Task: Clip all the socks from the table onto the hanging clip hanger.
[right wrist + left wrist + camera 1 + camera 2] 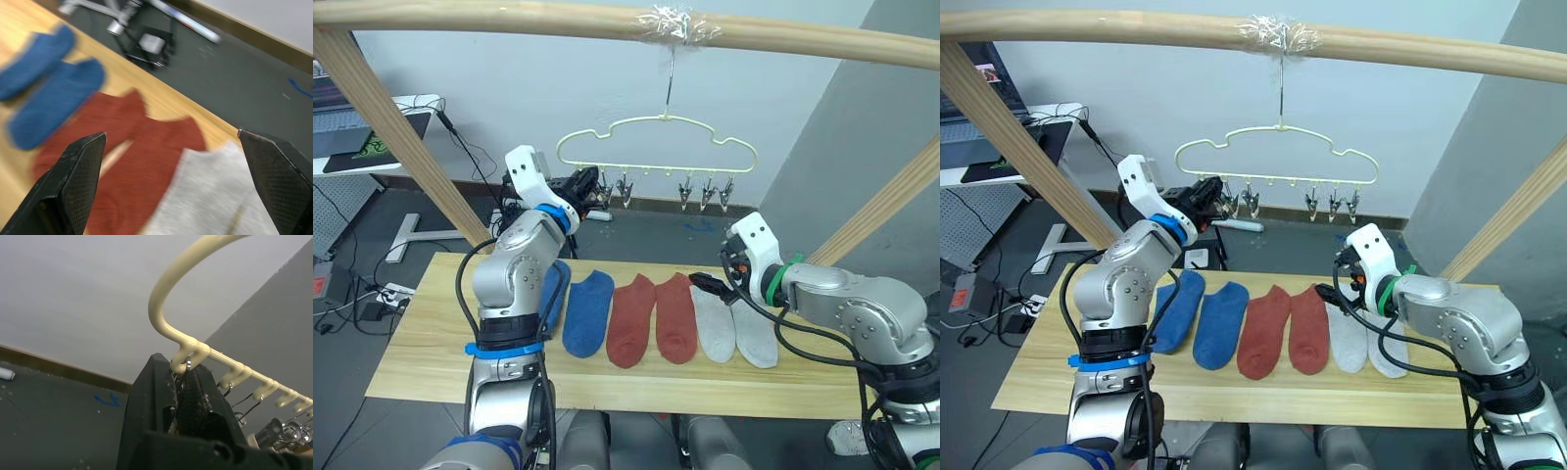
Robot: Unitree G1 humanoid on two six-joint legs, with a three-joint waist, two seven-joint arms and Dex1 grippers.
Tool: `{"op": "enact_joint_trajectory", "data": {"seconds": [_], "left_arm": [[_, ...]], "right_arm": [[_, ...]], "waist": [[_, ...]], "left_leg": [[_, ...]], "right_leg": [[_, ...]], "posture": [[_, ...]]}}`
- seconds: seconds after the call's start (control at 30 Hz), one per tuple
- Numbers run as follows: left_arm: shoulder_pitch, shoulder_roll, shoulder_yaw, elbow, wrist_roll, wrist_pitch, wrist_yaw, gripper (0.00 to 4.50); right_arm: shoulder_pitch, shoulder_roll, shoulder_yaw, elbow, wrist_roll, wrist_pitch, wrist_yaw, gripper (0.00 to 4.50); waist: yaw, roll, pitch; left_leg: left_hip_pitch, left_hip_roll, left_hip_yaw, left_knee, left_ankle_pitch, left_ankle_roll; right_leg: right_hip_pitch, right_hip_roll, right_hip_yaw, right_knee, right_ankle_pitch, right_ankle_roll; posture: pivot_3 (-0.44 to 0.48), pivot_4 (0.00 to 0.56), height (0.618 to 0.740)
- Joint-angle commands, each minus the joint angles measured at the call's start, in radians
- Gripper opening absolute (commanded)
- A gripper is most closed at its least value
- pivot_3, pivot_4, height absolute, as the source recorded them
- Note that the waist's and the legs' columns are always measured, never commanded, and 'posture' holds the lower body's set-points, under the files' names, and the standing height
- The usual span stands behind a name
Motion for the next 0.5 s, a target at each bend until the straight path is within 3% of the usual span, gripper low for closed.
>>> {"op": "enact_joint_trajectory", "data": {"seconds": [0.03,0.23,0.5], "left_arm": [[-0.018,0.017,0.015,-0.076,-0.051,0.055,0.002,0.11],[-0.051,0.036,0.036,-0.119,-0.094,0.135,0.028,0.11],[-0.085,0.038,0.074,-0.147,-0.151,0.209,0.075,0.11]], "right_arm": [[-0.007,0.023,0.007,0.009,-0.077,0.028,-0.037,4.50],[0.010,0.056,0.025,0.034,-0.186,0.080,-0.075,4.50],[-0.004,0.133,0.025,0.201,-0.348,0.083,-0.118,4.50]], "waist": [[-0.001,0.000,0.013],[0.000,0.000,0.053],[0.012,0.000,0.080]], "left_leg": [[0.000,0.000,0.000,0.000,0.000,0.000],[-0.003,0.000,-0.001,0.000,0.000,0.000],[-0.011,0.000,0.000,0.001,0.000,-0.001]], "right_leg": [[0.000,0.000,0.000,0.000,0.000,0.000],[-0.003,0.000,0.000,0.001,0.000,0.000],[-0.016,-0.002,-0.001,0.012,0.000,0.000]], "posture": [[-0.034,0.295,0.740],[-0.009,0.353,0.740],[0.005,0.373,0.740]]}}
